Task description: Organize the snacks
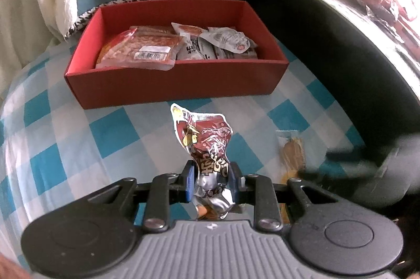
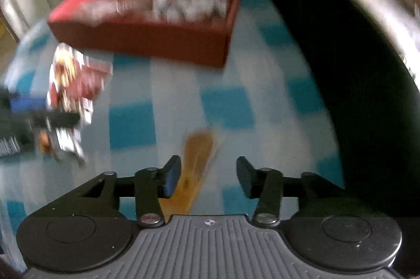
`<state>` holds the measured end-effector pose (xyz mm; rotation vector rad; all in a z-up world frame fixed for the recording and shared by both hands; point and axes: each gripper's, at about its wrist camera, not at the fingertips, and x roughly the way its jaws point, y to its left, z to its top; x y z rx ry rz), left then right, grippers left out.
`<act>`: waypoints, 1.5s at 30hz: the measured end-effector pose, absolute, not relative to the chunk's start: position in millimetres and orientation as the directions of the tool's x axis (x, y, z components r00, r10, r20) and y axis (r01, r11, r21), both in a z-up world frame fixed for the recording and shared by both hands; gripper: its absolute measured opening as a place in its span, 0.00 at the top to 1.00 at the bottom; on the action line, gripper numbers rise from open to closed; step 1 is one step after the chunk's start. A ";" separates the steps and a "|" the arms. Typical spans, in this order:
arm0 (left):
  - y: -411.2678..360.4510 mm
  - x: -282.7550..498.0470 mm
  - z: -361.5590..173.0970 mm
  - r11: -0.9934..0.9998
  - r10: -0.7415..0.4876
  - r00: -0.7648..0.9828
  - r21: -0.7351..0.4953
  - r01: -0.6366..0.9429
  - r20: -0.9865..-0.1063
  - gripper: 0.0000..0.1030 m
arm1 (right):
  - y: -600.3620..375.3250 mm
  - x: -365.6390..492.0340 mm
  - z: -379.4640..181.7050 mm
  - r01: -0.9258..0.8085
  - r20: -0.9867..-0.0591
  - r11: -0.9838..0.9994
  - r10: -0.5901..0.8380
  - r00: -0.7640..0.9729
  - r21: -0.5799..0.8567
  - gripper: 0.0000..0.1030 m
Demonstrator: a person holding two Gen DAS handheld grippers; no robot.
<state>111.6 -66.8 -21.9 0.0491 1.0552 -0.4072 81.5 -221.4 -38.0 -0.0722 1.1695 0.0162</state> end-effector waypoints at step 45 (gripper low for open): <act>-45.2 105.1 -2.2 0.924 -0.337 0.481 -0.187 0.332 -0.809 0.79 | -203.9 71.6 -18.1 -0.077 -0.858 0.996 -0.003 0.514 -0.049 0.47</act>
